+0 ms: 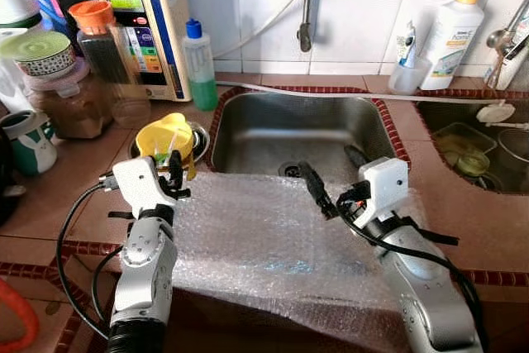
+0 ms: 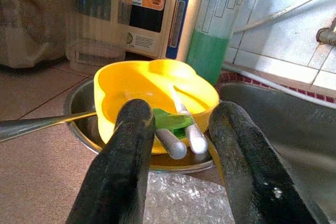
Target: Kitchen organization
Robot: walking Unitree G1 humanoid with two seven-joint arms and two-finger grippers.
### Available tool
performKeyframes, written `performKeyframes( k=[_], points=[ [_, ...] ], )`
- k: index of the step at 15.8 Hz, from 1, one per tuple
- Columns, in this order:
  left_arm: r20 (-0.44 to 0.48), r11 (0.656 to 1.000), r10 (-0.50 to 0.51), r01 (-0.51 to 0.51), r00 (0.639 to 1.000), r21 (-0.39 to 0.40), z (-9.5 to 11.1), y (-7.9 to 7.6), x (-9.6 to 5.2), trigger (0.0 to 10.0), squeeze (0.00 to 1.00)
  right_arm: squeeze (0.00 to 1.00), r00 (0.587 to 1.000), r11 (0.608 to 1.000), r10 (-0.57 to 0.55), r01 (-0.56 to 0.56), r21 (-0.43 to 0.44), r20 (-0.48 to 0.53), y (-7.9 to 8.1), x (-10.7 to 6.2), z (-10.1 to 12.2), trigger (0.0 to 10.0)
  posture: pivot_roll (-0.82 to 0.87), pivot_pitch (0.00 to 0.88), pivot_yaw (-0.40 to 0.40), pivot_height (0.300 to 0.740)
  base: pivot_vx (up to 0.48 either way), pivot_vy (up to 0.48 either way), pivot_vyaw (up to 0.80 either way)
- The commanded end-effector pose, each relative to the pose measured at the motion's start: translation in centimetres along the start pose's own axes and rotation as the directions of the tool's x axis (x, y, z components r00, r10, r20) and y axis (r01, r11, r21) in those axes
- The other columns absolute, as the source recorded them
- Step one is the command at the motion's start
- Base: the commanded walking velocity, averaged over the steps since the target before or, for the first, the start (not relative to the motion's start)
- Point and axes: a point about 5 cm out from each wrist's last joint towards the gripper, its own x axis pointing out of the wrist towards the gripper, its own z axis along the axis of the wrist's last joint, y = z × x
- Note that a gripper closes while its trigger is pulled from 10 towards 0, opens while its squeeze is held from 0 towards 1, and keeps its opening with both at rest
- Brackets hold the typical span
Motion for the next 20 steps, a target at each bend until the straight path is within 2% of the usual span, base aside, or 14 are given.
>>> performKeyframes(
  k=[1,4,15,20],
  points=[
    [-0.008,1.000,0.001,-0.001,1.000,0.004,0.0,0.0,0.2,0.0,0.00,0.00,0.998,0.998,0.067,-0.067,0.009,0.004,0.7,0.0,0.4,10.0,-0.07,0.000,0.035,0.740,0.000,0.000,0.00],
    [-0.007,1.000,0.000,0.000,1.000,0.008,0.0,0.0,0.2,0.0,0.00,0.00,0.981,0.981,0.191,-0.189,0.040,-0.039,1.6,-0.3,0.0,10.0,-0.07,0.000,0.037,0.740,0.000,0.000,0.00],
    [0.019,1.000,0.006,-0.006,1.000,0.028,0.4,-0.1,0.3,0.0,0.00,0.00,0.977,0.979,0.202,-0.201,0.030,-0.060,1.4,-0.4,-0.1,10.0,-0.07,0.000,0.033,0.740,0.000,0.000,0.00],
    [0.110,0.994,-0.032,0.020,0.993,0.104,2.0,-0.5,0.4,0.0,0.00,0.00,0.982,0.983,0.183,-0.182,0.022,-0.044,1.3,-0.2,0.1,10.0,-0.07,0.000,0.033,0.740,0.000,0.000,0.00]
  ],
)
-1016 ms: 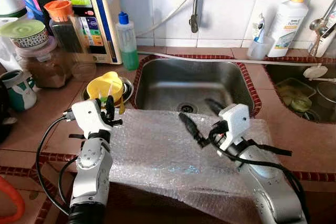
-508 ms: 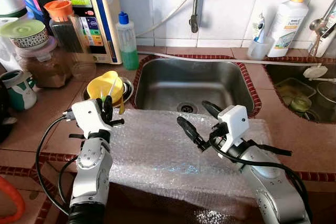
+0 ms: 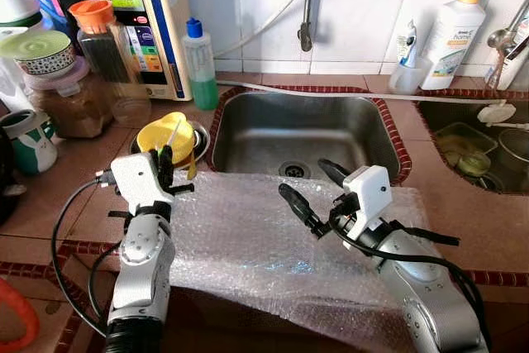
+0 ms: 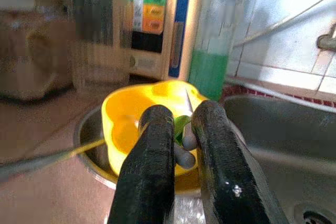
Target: Kitchen organization
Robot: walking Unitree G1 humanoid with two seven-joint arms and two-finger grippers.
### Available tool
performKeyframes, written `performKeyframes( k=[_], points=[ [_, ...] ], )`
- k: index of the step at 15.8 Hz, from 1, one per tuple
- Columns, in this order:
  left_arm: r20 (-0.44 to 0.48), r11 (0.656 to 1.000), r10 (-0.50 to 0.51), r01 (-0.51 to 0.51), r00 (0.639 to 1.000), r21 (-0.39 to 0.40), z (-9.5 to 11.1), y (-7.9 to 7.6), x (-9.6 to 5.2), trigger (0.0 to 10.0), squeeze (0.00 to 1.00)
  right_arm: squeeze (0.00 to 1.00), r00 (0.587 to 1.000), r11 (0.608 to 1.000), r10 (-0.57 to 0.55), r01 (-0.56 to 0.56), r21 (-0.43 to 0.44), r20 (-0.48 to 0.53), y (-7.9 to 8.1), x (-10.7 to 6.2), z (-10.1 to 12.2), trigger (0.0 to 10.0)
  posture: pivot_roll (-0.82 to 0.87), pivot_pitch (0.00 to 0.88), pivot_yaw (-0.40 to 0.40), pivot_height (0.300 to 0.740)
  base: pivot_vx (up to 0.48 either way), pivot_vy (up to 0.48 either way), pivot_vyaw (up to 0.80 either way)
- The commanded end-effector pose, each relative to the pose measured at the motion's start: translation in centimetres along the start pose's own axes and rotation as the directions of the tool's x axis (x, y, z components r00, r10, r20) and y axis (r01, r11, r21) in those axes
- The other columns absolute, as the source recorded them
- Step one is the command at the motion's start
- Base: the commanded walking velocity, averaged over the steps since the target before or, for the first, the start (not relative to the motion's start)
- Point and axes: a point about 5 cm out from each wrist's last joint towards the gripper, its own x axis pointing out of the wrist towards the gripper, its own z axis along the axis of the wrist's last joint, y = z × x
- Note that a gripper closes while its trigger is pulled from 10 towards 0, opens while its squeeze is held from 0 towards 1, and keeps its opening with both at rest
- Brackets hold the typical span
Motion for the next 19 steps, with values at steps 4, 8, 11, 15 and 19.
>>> performKeyframes(
  k=[4,8,11,15,19],
  points=[
    [0.116,0.992,-0.075,0.063,0.990,0.107,2.0,-0.9,0.1,0.0,0.00,0.00,0.999,1.000,-0.023,0.023,-0.009,0.025,-0.2,0.1,0.5,10.0,-0.07,0.000,0.038,0.740,0.000,0.000,0.00],
    [0.224,0.949,-0.229,0.165,0.947,0.270,3.6,-2.2,-0.1,0.0,0.00,0.00,0.992,0.988,-0.112,0.105,0.111,0.058,-1.4,0.2,1.0,10.0,-0.07,0.000,0.035,0.740,0.000,0.000,0.00],
    [0.302,0.848,-0.425,0.259,0.853,0.462,4.7,-4.4,-0.8,0.0,0.00,0.00,0.959,0.901,-0.274,0.228,0.368,0.076,-3.7,0.5,1.5,10.0,-0.06,0.000,0.033,0.740,0.000,0.000,0.00],
    [0.309,0.760,-0.573,0.351,0.759,0.548,4.9,-6.8,-0.7,0.0,0.00,0.00,0.950,0.792,-0.304,0.207,0.575,0.077,-4.7,1.5,2.1,10.0,-0.07,0.000,0.036,0.740,0.000,0.000,0.00],
    [0.289,0.669,-0.714,0.498,0.638,0.552,4.7,-10.0,-1.0,0.0,0.00,0.00,0.943,0.664,-0.313,0.129,0.736,0.117,-6.0,3.6,3.6,10.0,-0.07,0.000,0.049,0.740,0.000,0.000,0.00]
  ],
)
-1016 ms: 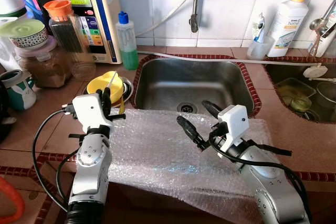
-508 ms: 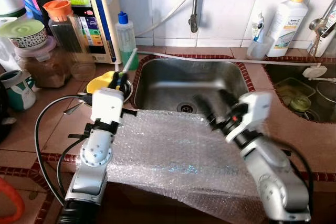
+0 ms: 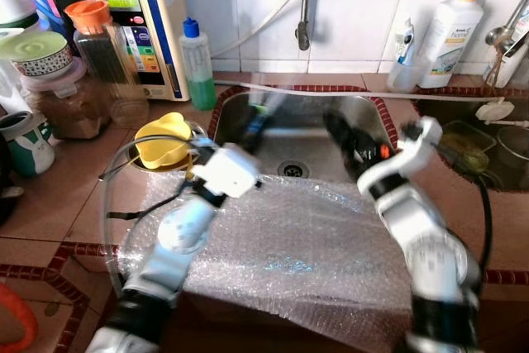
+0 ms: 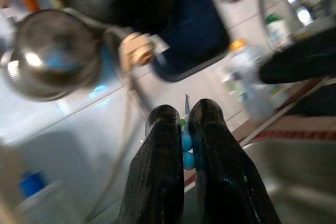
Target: Kitchen organization
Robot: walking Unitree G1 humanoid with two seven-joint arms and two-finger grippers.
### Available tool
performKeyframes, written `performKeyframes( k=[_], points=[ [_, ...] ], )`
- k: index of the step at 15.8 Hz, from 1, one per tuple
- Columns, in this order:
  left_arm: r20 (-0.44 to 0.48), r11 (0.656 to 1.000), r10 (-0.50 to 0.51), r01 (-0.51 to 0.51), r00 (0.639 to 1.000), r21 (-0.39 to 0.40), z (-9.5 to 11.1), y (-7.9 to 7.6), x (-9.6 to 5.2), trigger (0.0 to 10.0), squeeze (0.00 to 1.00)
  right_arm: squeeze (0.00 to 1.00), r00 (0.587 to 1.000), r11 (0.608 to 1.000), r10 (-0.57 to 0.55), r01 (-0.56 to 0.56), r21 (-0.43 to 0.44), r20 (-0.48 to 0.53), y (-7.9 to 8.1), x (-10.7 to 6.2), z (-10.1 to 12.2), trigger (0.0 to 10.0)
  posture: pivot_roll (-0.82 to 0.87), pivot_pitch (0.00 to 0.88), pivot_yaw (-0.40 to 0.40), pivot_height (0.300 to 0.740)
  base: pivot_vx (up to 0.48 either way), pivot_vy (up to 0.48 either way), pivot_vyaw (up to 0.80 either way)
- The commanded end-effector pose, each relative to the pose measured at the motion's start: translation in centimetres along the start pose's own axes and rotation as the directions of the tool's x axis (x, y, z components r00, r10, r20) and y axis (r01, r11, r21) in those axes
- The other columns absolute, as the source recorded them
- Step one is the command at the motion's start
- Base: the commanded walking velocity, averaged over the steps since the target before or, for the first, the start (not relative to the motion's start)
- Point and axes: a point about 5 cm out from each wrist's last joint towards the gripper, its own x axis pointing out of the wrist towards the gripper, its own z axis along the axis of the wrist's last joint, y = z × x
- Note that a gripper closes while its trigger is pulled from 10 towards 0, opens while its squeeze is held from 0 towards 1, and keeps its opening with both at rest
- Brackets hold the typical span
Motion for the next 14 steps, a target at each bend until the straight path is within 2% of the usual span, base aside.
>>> performKeyframes(
  k=[1,4,5,6,11,14],
  points=[
    [0.025,0.998,-0.051,0.052,0.998,-0.018,0.2,-0.5,0.6,0.0,0.00,0.00,1.000,0.998,-0.015,0.014,0.054,0.012,-0.3,0.5,0.4,10.0,-0.07,0.000,0.051,0.740,0.000,0.000,0.00],
    [0.063,0.992,-0.117,0.120,0.991,-0.043,0.7,-1.8,1.4,0.0,0.00,0.00,1.000,0.994,-0.027,0.025,0.109,0.015,-0.4,1.5,0.7,10.0,-0.07,0.000,0.056,0.740,0.000,0.000,0.00],
    [0.080,0.986,-0.151,0.156,0.985,-0.057,0.8,-2.4,1.6,0.0,0.00,0.00,0.999,0.986,-0.054,0.053,0.158,-0.002,-0.7,1.8,0.3,10.0,-0.07,0.000,0.067,0.740,0.000,0.000,0.00],
    [0.081,0.982,-0.169,0.175,0.982,-0.074,0.8,-2.7,1.6,0.0,0.00,0.00,0.998,0.984,-0.058,0.059,0.170,-0.007,-0.7,1.9,0.0,10.0,-0.07,0.000,0.069,0.740,0.000,0.000,0.00],
    [0.063,0.966,-0.223,0.229,0.973,-0.117,0.2,-3.5,0.9,0.0,0.00,0.00,0.998,0.977,-0.046,0.052,0.208,-0.031,-0.4,2.0,-1.3,10.0,-0.07,0.000,0.097,0.740,0.000,0.000,0.00],
    [0.071,0.967,-0.217,0.225,0.973,-0.124,0.4,-3.5,0.7,0.0,0.00,0.00,0.997,0.972,-0.050,0.063,0.224,-0.063,-0.5,1.5,-2.3,10.0,-0.07,0.026,0.100,0.740,0.000,0.000,0.00]
  ],
)
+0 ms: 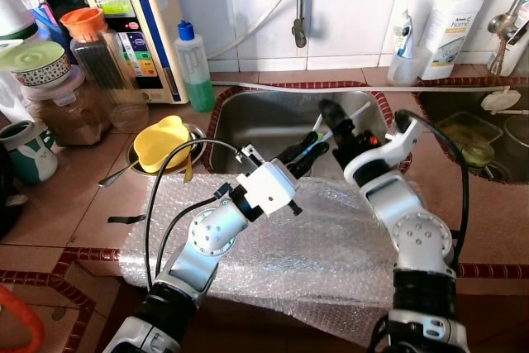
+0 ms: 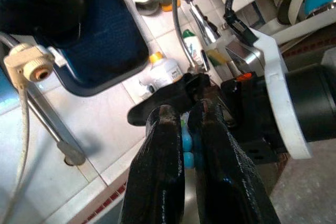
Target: Kitchen organization
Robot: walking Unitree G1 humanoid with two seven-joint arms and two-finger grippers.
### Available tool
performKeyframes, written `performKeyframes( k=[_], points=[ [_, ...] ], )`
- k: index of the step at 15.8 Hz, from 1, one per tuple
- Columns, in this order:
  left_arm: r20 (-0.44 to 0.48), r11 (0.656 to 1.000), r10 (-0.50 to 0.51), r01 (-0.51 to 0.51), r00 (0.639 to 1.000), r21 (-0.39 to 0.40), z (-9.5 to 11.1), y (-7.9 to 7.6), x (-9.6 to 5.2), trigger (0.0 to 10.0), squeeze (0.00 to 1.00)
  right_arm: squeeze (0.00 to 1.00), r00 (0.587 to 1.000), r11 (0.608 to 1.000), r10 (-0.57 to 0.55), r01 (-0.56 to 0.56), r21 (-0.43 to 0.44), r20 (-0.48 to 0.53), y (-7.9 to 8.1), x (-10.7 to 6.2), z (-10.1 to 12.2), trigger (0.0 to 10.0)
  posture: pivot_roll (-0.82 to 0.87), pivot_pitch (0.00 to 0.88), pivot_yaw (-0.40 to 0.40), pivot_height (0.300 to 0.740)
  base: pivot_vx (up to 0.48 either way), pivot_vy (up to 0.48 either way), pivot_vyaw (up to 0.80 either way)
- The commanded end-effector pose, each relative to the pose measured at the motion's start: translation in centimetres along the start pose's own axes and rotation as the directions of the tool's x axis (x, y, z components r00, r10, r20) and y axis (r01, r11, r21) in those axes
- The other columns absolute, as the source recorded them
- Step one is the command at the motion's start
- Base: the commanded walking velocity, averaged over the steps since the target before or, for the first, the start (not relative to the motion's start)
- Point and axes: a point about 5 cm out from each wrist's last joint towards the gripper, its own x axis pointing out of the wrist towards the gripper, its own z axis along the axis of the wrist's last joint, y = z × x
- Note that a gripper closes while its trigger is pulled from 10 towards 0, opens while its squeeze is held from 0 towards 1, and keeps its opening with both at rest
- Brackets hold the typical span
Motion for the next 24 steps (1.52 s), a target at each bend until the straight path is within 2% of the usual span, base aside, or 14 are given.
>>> performKeyframes(
  k=[1,2,5,7,8,11,13,16,17,18,20,23,24],
  points=[
    [0.015,1.000,0.004,-0.004,1.000,0.004,0.4,0.1,0.0,0.0,0.00,0.00,1.000,1.000,-0.003,0.003,-0.001,-0.027,0.2,0.1,-0.6,0.8,-0.07,0.029,0.097,0.740,0.000,0.000,0.00],
    [0.021,1.000,0.006,-0.006,1.000,-0.005,0.5,-0.1,0.1,0.0,0.00,0.00,1.000,1.000,-0.004,0.004,0.010,-0.024,0.1,0.0,-0.7,0.0,-0.07,0.032,0.088,0.740,0.000,0.000,0.00],
    [0.024,1.000,0.024,-0.024,0.999,-0.009,0.6,-0.1,0.0,0.0,0.00,0.00,0.999,0.999,-0.035,0.035,0.016,-0.014,-0.2,-0.1,-0.2,0.0,-0.06,0.036,0.071,0.740,0.000,0.000,0.00],
    [0.017,0.999,0.046,-0.046,0.999,0.019,0.6,0.2,-0.2,0.0,0.00,0.00,0.998,0.998,-0.053,0.054,0.017,-0.018,-0.4,-0.1,-0.3,0.0,-0.06,0.036,0.059,0.740,0.000,0.000,0.00],
    [0.008,0.996,0.075,-0.075,0.997,0.045,0.5,0.6,-0.4,0.9,0.00,0.00,0.998,0.998,-0.064,0.064,0.007,-0.024,-0.4,-0.1,-0.5,0.0,-0.06,0.038,0.053,0.740,0.000,0.000,0.00],
    [-0.017,0.988,0.119,-0.117,0.993,0.097,0.2,1.3,-1.1,2.9,0.00,0.00,0.995,0.996,-0.092,0.092,0.000,-0.022,-0.5,0.0,-0.4,0.0,-0.06,0.039,0.041,0.740,0.000,0.000,0.00],
    [-0.021,0.986,0.132,-0.129,0.991,0.108,0.1,1.4,-1.1,3.1,0.00,0.00,0.995,0.995,-0.098,0.097,-0.004,-0.025,-0.6,0.0,-0.4,0.0,-0.06,0.037,0.036,0.740,0.000,0.000,0.00],
    [-0.021,0.983,0.148,-0.145,0.989,0.113,0.2,1.3,-0.9,4.1,0.00,0.00,0.994,0.994,-0.109,0.108,-0.006,-0.025,-0.7,0.1,-0.3,0.0,-0.06,0.032,0.029,0.740,0.000,0.000,0.00],
    [-0.022,0.982,0.150,-0.146,0.988,0.116,0.2,1.2,-0.9,5.0,0.00,0.00,0.994,0.994,-0.110,0.110,-0.005,-0.022,-0.7,0.1,-0.2,0.0,-0.06,0.031,0.029,0.740,0.000,0.000,0.00],
    [-0.022,0.982,0.151,-0.147,0.988,0.117,0.2,1.2,-0.9,8.0,0.00,0.00,0.994,0.994,-0.112,0.112,-0.003,-0.020,-0.7,0.2,-0.2,0.0,-0.06,0.030,0.029,0.740,0.000,0.000,0.00],
    [-0.027,0.980,0.155,-0.150,0.988,0.129,0.1,1.3,-0.8,10.0,0.00,0.00,0.994,0.994,-0.112,0.112,-0.010,-0.009,-0.6,0.3,0.0,0.0,-0.06,0.027,0.031,0.740,0.000,0.000,0.00],
    [-0.030,0.977,0.183,-0.178,0.983,0.117,0.0,1.7,-0.6,10.0,0.00,0.00,0.993,0.993,-0.120,0.121,-0.015,0.018,-0.8,0.3,0.3,0.0,-0.06,0.021,0.043,0.740,0.000,0.000,0.00],
    [-0.031,0.978,0.192,-0.188,0.981,0.092,0.0,1.7,-0.6,10.0,0.00,0.00,0.996,0.996,-0.082,0.083,-0.043,0.028,-0.3,0.3,0.3,0.0,-0.07,0.020,0.050,0.740,0.000,0.000,0.00]
  ],
)
